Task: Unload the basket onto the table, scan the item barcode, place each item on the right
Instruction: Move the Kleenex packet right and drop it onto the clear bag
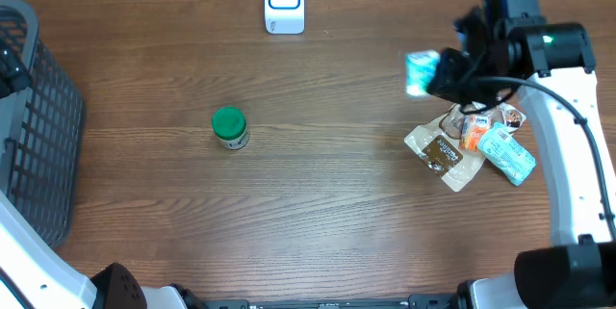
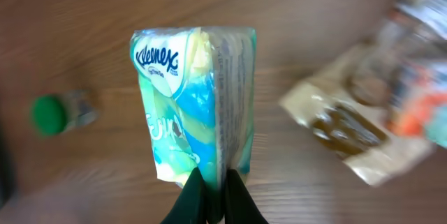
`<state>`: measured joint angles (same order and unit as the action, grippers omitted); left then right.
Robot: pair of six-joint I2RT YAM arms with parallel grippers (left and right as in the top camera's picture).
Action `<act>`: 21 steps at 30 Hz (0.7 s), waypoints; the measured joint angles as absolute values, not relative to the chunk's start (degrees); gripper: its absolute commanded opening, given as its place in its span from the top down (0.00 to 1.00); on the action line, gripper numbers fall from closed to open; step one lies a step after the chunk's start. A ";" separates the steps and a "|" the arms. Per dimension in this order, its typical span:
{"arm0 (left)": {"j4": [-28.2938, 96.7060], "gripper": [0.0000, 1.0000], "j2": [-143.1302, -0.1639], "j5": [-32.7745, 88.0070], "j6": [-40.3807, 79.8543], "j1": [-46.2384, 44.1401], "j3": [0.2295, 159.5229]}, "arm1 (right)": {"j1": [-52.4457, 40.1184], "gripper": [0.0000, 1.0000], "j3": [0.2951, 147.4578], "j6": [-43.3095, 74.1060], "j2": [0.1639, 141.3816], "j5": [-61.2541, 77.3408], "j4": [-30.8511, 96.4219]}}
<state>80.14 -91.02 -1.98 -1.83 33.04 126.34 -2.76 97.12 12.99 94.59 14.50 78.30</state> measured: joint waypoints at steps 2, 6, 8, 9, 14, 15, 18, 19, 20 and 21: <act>80.14 0.00 -91.02 -1.96 -1.83 33.04 126.34 | -0.62 0.96 93.43 14.57 94.61 11.84 77.41; 80.16 0.00 -91.05 -1.96 -1.83 33.04 126.34 | 1.93 0.96 84.07 16.62 94.65 7.90 72.25; 80.14 0.00 -91.05 -1.98 -1.83 33.04 126.34 | 2.26 0.96 80.12 16.99 94.70 7.01 69.54; 80.14 0.00 -91.05 -1.98 -1.83 33.04 126.34 | 2.31 0.96 77.93 17.17 94.70 6.79 68.07; 80.14 0.00 -91.05 -1.98 -1.83 33.04 126.34 | 2.33 0.96 69.95 17.85 94.76 5.80 60.95; 80.14 0.00 -91.02 -1.98 -1.83 33.04 126.34 | 2.33 0.96 68.82 18.41 94.78 5.30 60.42; 80.14 0.00 -91.02 -1.98 -1.83 33.04 126.34 | 2.33 0.73 67.16 20.03 94.78 2.94 60.42; 80.14 0.01 -91.02 -1.98 -1.83 33.04 126.34 | 2.33 0.65 66.96 20.29 94.78 1.96 60.47; 80.14 0.01 -91.02 -1.98 -1.83 33.04 126.34 | 2.33 0.56 66.94 20.88 94.78 1.45 60.40; 80.14 0.00 -91.02 -1.98 -1.83 33.04 126.34 | 2.33 0.53 66.94 21.12 94.78 0.89 60.36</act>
